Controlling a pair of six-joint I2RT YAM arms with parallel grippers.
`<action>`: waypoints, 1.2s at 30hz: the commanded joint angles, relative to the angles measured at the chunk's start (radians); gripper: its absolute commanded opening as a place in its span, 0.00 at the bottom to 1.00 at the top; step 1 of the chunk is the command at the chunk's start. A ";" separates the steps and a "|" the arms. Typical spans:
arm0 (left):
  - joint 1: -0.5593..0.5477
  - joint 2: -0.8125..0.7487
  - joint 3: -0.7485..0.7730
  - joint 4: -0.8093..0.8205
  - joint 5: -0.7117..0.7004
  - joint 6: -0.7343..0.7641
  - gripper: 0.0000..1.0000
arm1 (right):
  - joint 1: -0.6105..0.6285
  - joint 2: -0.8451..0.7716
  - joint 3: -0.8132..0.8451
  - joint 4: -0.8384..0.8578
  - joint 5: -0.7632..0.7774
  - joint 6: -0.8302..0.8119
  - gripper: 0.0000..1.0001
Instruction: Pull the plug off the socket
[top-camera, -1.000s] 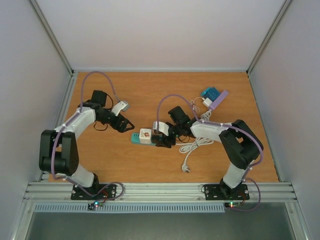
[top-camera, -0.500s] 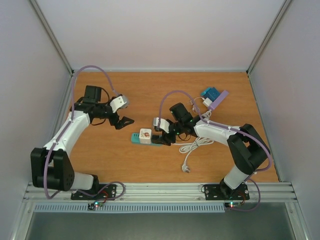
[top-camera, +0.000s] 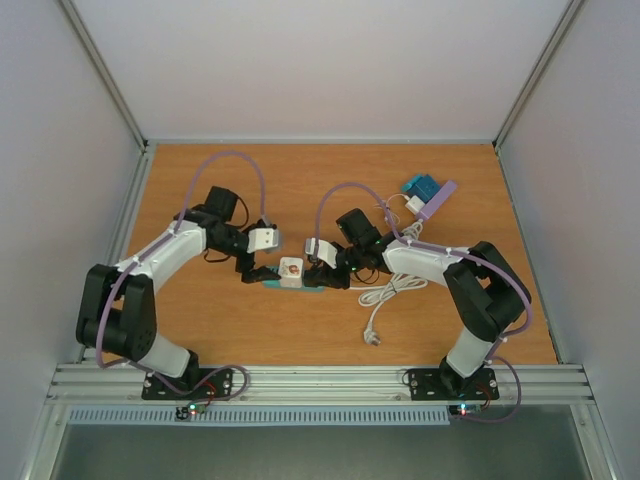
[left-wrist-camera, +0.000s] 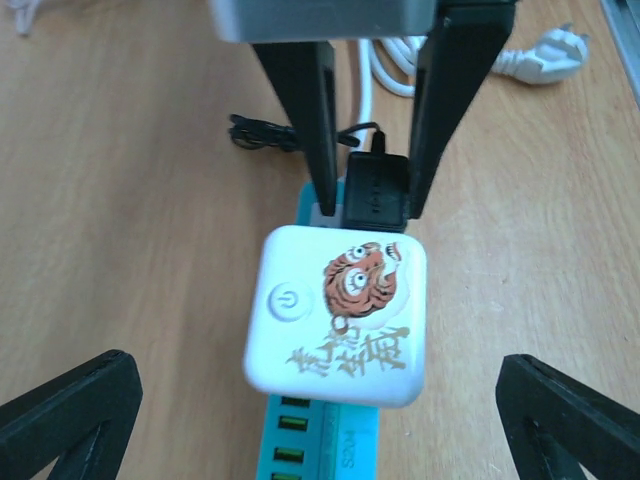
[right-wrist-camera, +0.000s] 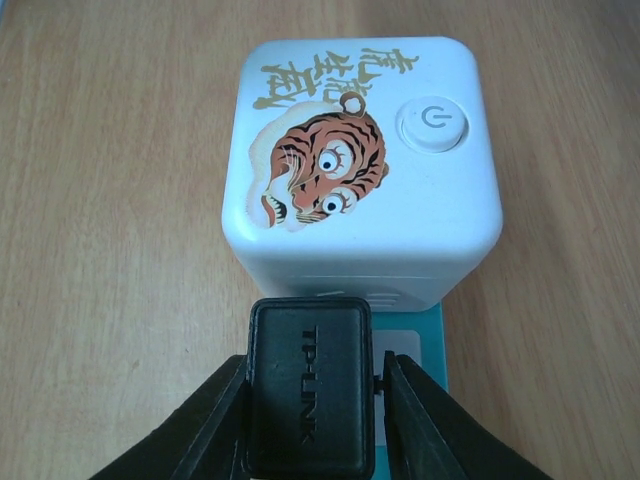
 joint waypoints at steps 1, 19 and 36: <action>-0.040 0.036 -0.023 0.042 -0.002 0.105 0.98 | 0.009 0.018 0.017 0.030 -0.021 0.000 0.34; -0.112 0.062 -0.148 0.224 -0.060 0.048 0.85 | 0.031 -0.011 -0.085 0.083 0.045 -0.048 0.18; -0.147 -0.019 -0.175 0.293 -0.016 -0.006 0.42 | 0.028 -0.005 -0.125 0.085 0.063 -0.043 0.15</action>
